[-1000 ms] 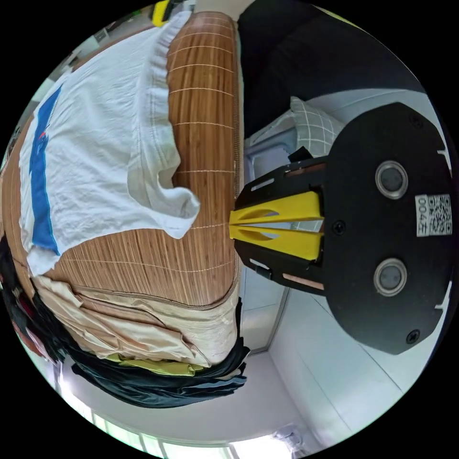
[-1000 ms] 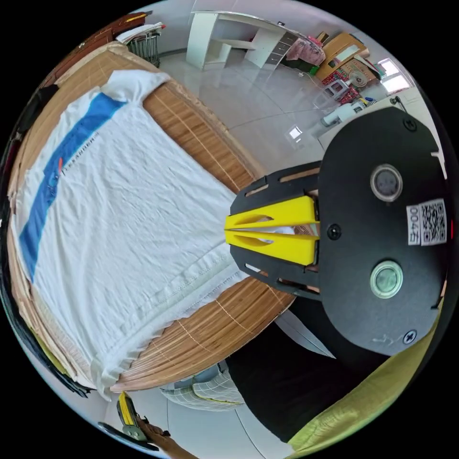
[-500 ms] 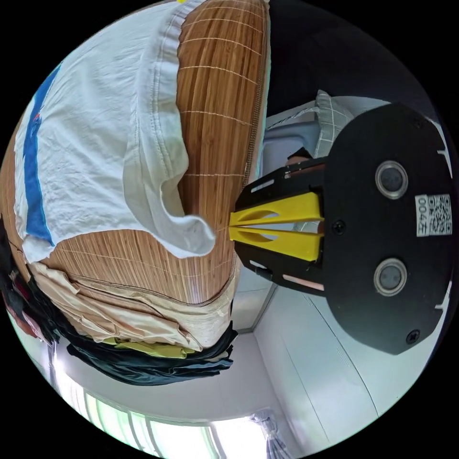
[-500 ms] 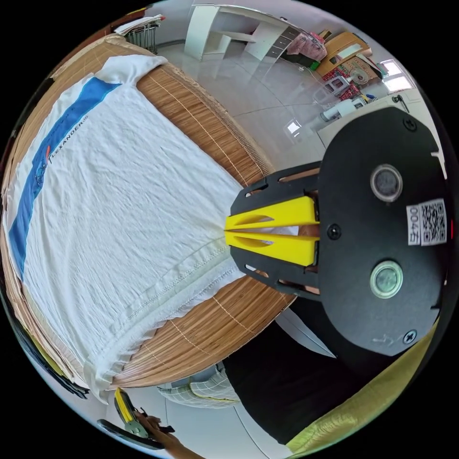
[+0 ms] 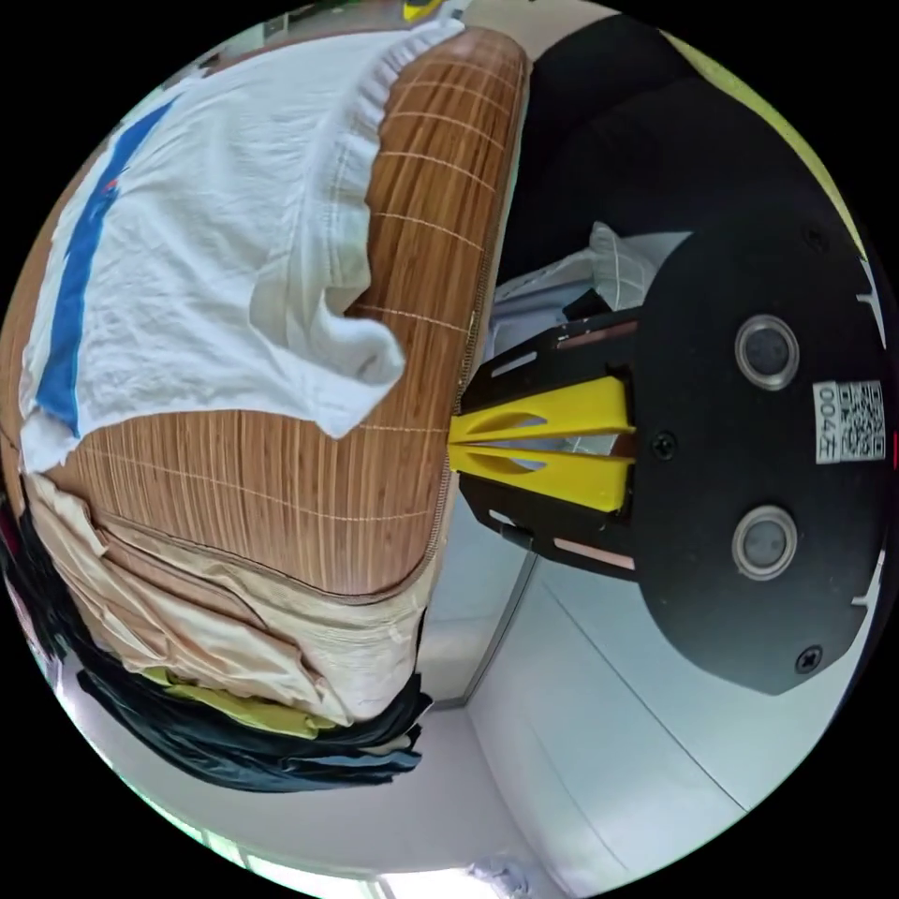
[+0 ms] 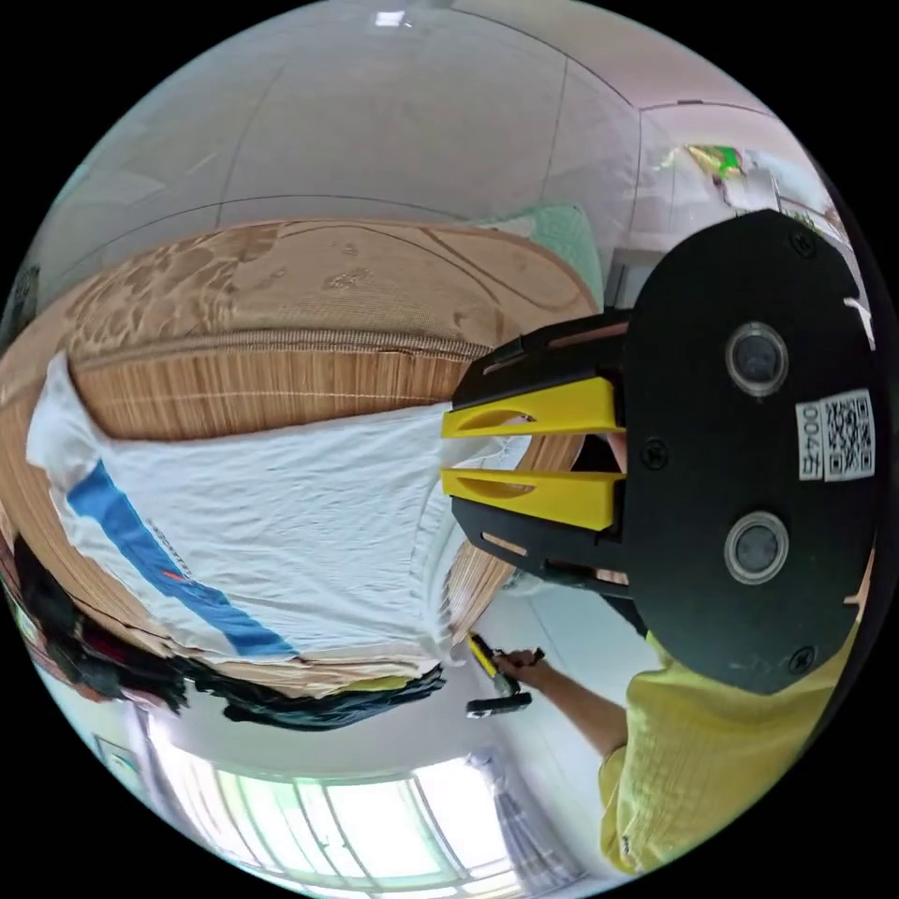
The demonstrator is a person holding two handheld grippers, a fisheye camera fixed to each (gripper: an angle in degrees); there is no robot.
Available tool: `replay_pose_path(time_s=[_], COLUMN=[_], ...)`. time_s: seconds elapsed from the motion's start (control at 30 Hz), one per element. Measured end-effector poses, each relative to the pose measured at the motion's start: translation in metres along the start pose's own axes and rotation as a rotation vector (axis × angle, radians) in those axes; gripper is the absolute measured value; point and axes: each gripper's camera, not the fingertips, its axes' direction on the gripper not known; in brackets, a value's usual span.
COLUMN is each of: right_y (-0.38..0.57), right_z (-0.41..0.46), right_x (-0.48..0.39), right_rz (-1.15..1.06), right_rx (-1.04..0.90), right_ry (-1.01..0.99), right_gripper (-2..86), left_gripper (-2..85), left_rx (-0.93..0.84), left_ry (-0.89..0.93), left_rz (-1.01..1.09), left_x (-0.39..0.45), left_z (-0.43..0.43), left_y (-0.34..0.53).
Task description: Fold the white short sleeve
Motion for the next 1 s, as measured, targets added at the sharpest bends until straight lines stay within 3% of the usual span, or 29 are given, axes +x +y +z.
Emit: replay_pose_path(time_s=[0.2,0.33,0.5,0.63,0.83,1.0], right_y=[0.001,0.047,0.057,0.039,0.027,0.022], right_z=[0.035,0.050,0.013,0.001,0.002,0.007], right_x=[0.008,0.006,0.013,-0.005,-0.023,-0.011], right_rz=[-0.108,-0.280,-0.301,-0.336,-0.357,-0.323], right_rx=[-0.189,-0.373,-0.243,-0.155,-0.072,-0.100], right_ry=[-0.106,0.080,0.081,0.045,0.146,0.168], right_gripper=[5.8,6.1,6.4,6.5,7.9,9.2], left_gripper=[2.1,3.2,7.0,9.2,10.0,9.3], left_rx=[0.051,0.119,0.199,0.176,0.143,0.103], left_ry=[0.019,0.089,0.291,0.279,0.251,0.287], left_rz=[-0.024,-0.017,0.050,0.095,0.068,0.015], left_x=[-0.022,-0.030,-0.020,0.003,0.019,0.023], left_z=[-0.061,-0.097,-0.132,-0.139,-0.140,-0.130], left_y=[0.009,0.005,-0.006,-0.013,-0.031,-0.030])
